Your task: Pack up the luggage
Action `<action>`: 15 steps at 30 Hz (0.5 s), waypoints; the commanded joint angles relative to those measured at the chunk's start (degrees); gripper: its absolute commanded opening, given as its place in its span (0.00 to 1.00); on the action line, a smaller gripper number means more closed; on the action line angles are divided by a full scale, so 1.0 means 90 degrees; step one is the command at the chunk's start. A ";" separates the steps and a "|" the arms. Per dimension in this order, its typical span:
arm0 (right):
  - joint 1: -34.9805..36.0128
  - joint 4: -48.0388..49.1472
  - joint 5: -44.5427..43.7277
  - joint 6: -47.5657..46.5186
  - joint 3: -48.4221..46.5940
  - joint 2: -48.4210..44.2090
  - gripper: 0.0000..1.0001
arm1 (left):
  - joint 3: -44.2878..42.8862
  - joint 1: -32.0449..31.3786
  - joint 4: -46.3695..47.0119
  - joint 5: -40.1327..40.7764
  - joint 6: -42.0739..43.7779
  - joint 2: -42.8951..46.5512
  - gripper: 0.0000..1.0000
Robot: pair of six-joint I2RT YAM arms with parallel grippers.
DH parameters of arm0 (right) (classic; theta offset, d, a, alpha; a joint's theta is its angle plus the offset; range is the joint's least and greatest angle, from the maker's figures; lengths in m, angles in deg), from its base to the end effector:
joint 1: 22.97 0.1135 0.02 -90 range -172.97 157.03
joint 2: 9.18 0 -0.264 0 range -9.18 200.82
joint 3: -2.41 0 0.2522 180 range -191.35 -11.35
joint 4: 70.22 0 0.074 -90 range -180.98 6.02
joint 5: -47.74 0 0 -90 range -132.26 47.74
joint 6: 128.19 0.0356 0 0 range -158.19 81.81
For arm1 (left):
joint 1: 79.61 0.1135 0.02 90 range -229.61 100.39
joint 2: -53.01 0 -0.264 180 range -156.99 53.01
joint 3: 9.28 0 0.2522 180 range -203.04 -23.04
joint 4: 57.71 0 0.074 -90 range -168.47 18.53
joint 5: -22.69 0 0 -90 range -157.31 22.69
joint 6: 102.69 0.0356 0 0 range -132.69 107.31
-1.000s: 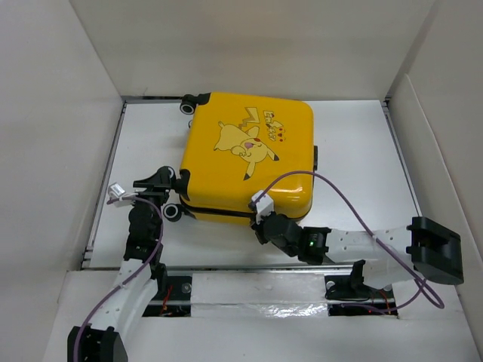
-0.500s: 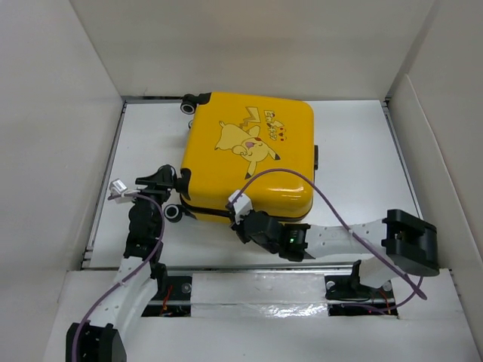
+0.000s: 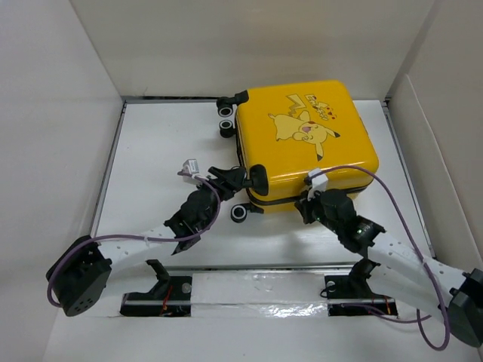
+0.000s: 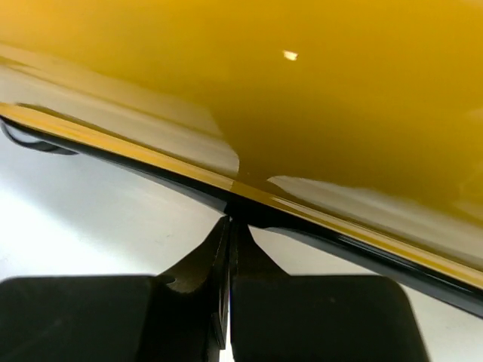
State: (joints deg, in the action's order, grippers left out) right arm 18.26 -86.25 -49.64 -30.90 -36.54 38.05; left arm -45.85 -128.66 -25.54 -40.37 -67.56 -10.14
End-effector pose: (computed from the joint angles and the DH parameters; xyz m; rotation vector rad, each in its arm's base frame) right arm 0.1458 0.1217 0.2260 -0.5076 1.9506 0.4158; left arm 0.1639 -0.1643 0.2465 -0.4829 1.5127 -1.1067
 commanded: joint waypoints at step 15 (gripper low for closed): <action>0.3963 0.4147 -0.1042 0.0371 -0.1675 0.2878 0.00 | -0.0142 -0.0438 -0.0934 -0.1702 0.0872 0.0532 0.00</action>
State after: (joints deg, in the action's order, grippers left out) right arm 46.85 -71.45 -70.47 -30.83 -46.88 63.95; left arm -47.71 -131.72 -31.09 -43.04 -65.77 -7.06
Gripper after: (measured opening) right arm 0.012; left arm 0.560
